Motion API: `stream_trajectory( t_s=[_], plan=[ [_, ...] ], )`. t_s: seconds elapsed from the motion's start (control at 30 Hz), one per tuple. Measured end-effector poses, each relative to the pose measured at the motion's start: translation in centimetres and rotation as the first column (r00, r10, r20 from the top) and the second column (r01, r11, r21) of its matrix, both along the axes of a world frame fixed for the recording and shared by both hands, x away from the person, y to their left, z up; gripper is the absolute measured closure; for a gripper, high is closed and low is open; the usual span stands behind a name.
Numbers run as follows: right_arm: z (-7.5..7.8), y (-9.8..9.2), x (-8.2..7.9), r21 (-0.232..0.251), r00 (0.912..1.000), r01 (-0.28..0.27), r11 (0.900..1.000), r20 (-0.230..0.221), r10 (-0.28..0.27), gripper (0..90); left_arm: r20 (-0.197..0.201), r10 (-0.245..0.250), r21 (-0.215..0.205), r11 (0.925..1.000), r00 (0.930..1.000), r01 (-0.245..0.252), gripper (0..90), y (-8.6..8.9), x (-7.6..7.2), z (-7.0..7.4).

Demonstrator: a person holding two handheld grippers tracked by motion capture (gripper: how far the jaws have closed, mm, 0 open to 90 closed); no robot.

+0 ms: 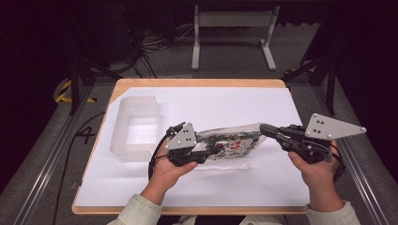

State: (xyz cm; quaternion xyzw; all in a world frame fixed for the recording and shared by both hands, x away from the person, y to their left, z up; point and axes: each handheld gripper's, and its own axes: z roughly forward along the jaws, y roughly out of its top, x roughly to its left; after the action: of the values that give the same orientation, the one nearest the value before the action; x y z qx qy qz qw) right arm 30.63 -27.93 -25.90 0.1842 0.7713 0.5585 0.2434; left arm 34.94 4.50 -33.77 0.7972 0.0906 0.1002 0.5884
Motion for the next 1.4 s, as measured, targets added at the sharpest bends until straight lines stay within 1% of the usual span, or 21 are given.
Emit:
stream_trajectory(
  t_s=[0.07, 0.13, 0.2, 0.27, 0.3, 0.37, 0.5, 0.6, 0.63, 0.67, 0.7, 0.73, 0.77, 0.83, 1.0, 1.1, 1.23, 1.3, 1.4],
  plan=[
    [0.0, -0.1, 0.1, 0.001, 1.0000, 0.006, 1.000, 0.001, -0.006, 89.5, -0.009, -0.020, 0.002, 0.9998, 0.9998, 0.020, 68.8, 0.0, 0.0, 0.0],
    [-0.1, -0.2, 0.2, 0.003, 0.9999, 0.015, 1.000, -0.001, -0.015, 88.6, -0.011, -0.027, 0.007, 0.9996, 0.9996, 0.027, 70.6, -0.1, -0.1, 0.0],
    [-0.2, -0.3, 0.4, 0.011, 0.9998, 0.019, 1.000, -0.006, -0.019, 87.7, -0.009, -0.029, 0.011, 0.9995, 0.9995, 0.029, 71.4, -0.1, -0.2, 0.1],
    [-0.3, -0.3, 0.5, 0.015, 0.9997, 0.022, 1.000, -0.004, -0.022, 86.2, -0.009, -0.031, 0.010, 0.9995, 0.9995, 0.031, 71.8, -0.1, -0.2, 0.1],
    [-0.3, -0.3, 0.5, 0.017, 0.9997, 0.024, 1.000, -0.003, -0.024, 85.5, 0.000, -0.026, 0.010, 0.9996, 0.9997, 0.026, 71.9, -0.1, -0.2, 0.1],
    [-0.3, -0.3, 0.5, 0.019, 0.9997, 0.026, 0.999, -0.002, -0.026, 84.4, -0.002, -0.024, 0.009, 0.9997, 0.9997, 0.024, 72.0, -0.1, -0.2, 0.1],
    [-0.2, -0.4, 0.7, 0.031, 0.9995, 0.028, 0.999, -0.018, -0.028, 75.8, 0.000, -0.009, 0.009, 0.9999, 1.0000, 0.009, 72.3, 0.0, -0.2, 0.2],
    [-0.3, -0.5, 0.8, 0.030, 0.9985, 0.049, 0.998, -0.027, -0.048, 68.3, -0.002, 0.001, 0.012, 0.9999, 1.0000, -0.001, 72.4, 0.1, -0.2, 0.2],
    [-0.3, -0.6, 0.9, 0.041, 0.9982, 0.051, 0.998, -0.033, -0.050, 64.5, -0.005, 0.002, 0.010, 0.9999, 1.0000, -0.002, 72.4, 0.2, -0.2, 0.2],
    [-0.2, -0.7, 0.9, 0.050, 0.9979, 0.058, 0.997, -0.034, -0.056, 61.1, 0.000, 0.003, 0.009, 1.0000, 1.0000, -0.003, 72.5, 0.2, -0.1, 0.2],
    [-0.2, -0.8, 0.9, 0.060, 0.9977, 0.060, 0.996, -0.033, -0.058, 57.6, -0.008, 0.006, 0.003, 1.0000, 0.9999, -0.006, 72.5, 0.3, -0.2, 0.3],
    [-0.2, -0.9, 0.9, 0.070, 0.9976, 0.062, 0.996, -0.034, -0.060, 54.2, -0.002, 0.010, 0.001, 0.9999, 0.9999, -0.010, 72.5, 0.4, -0.1, 0.3],
    [-0.1, -1.0, 0.9, 0.080, 0.9972, 0.069, 0.994, -0.035, -0.066, 51.0, -0.007, 0.016, -0.003, 0.9999, 0.9998, -0.016, 72.5, 0.5, -0.1, 0.4],
    [0.0, -1.4, 0.9, 0.104, 0.9964, 0.080, 0.991, -0.035, -0.077, 47.1, -0.007, 0.024, -0.014, 0.9996, 0.9997, -0.024, 72.6, 0.9, 0.0, 0.6],
    [-0.1, -2.0, 1.0, 0.115, 0.9944, 0.099, 0.988, -0.050, -0.094, 45.7, -0.009, 0.035, -0.041, 0.9985, 0.9993, -0.036, 72.6, 1.7, 0.2, 1.1],
    [-0.3, -2.3, 1.3, 0.112, 0.9927, 0.109, 0.988, -0.063, -0.103, 45.7, 0.007, 0.048, -0.054, 0.9974, 0.9988, -0.047, 72.5, 2.4, 0.3, 1.6],
    [-0.7, -2.6, 1.6, 0.105, 0.9895, 0.126, 0.987, -0.085, -0.117, 45.8, -0.002, 0.072, -0.085, 0.9938, 0.9974, -0.072, 72.6, 3.5, 0.6, 2.1],
    [-0.9, -2.7, 1.7, 0.103, 0.9885, 0.129, 0.986, -0.092, -0.120, 45.8, 0.005, 0.081, -0.094, 0.9923, 0.9967, -0.080, 72.6, 4.1, 0.7, 2.4],
    [-1.2, -2.9, 1.8, 0.092, 0.9854, 0.141, 0.986, -0.108, -0.131, 45.8, 0.002, 0.097, -0.109, 0.9893, 0.9953, -0.096, 72.6, 4.9, 0.8, 2.8]
  ],
)
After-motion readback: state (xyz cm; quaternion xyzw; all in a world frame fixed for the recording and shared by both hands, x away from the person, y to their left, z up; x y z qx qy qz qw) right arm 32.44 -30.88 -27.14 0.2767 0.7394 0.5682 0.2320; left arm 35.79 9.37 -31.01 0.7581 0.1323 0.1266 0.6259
